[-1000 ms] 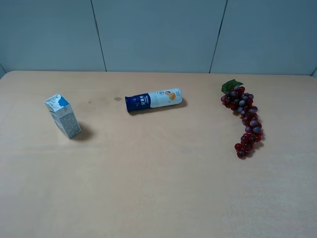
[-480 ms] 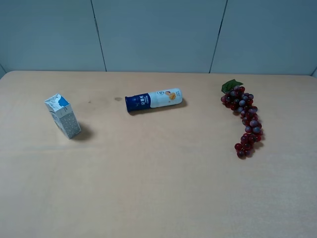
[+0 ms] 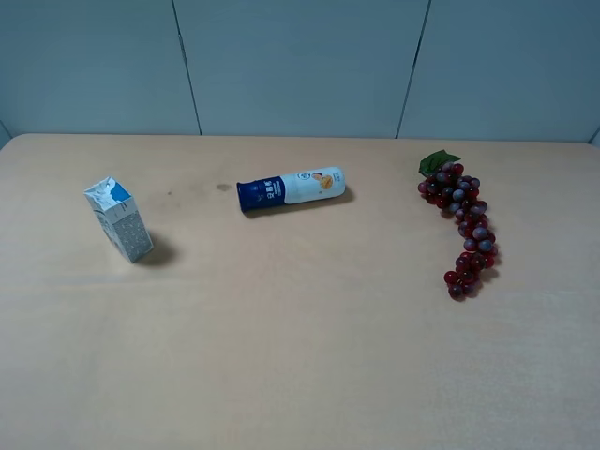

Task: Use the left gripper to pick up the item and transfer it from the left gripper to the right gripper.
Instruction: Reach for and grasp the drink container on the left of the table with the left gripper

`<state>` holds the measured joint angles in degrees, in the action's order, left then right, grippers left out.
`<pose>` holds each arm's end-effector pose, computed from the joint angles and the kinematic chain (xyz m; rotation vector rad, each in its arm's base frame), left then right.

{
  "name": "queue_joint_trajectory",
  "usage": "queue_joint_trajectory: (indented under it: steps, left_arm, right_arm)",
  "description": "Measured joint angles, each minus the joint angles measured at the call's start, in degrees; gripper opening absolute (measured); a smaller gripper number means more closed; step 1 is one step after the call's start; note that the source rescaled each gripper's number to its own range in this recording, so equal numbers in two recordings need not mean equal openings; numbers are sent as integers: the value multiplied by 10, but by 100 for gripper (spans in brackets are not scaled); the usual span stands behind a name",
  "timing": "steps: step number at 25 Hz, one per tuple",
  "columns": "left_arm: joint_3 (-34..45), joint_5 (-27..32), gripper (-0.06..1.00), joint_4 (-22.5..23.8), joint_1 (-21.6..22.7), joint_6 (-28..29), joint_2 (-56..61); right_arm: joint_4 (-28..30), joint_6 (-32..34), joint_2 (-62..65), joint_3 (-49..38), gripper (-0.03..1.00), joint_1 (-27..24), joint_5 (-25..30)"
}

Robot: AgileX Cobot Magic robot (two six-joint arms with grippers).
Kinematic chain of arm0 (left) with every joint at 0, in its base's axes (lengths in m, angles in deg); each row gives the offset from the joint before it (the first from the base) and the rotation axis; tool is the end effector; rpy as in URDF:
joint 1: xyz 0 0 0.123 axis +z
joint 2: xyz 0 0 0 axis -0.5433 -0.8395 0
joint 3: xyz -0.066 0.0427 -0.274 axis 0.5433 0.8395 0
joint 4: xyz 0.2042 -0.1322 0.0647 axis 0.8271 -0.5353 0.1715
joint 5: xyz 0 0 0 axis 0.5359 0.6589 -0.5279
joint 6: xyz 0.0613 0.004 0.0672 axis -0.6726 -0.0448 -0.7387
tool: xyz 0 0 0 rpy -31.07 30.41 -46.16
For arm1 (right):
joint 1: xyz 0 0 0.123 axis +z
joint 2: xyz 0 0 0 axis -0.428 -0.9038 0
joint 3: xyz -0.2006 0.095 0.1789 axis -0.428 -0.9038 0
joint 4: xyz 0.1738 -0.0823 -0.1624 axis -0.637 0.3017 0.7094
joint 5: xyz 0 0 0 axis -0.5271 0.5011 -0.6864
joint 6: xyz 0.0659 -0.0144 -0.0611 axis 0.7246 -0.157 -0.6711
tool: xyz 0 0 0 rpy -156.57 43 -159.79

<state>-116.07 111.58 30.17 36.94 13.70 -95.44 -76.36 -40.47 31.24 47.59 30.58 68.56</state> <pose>0.0166 -0.0020 0.3248 -0.1383 2.1296 -0.0418 -0.0034 -0.0010 0.2795 -0.0177 2.0077 0.0952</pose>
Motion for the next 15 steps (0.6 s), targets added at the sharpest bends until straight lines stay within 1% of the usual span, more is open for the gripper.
queue_joint_trajectory:
  steps: [5, 8, 12, 15]
  left_arm:
    - [-56, 7, 90, 0, 0, 57, -132]
    - [-76, 8, 90, 0, 0, 83, -207]
    - [-90, 2, 90, 0, 0, 102, -303]
    - [-93, -22, 91, -2, 0, 115, -364]
  right_arm:
    - [0, 0, 0, 0, 100, 0, 0]
    - [0, 0, 0, 0, 100, 0, 0]
    - [0, 0, 0, 0, 100, 0, 0]
    - [0, 0, 0, 0, 100, 0, 0]
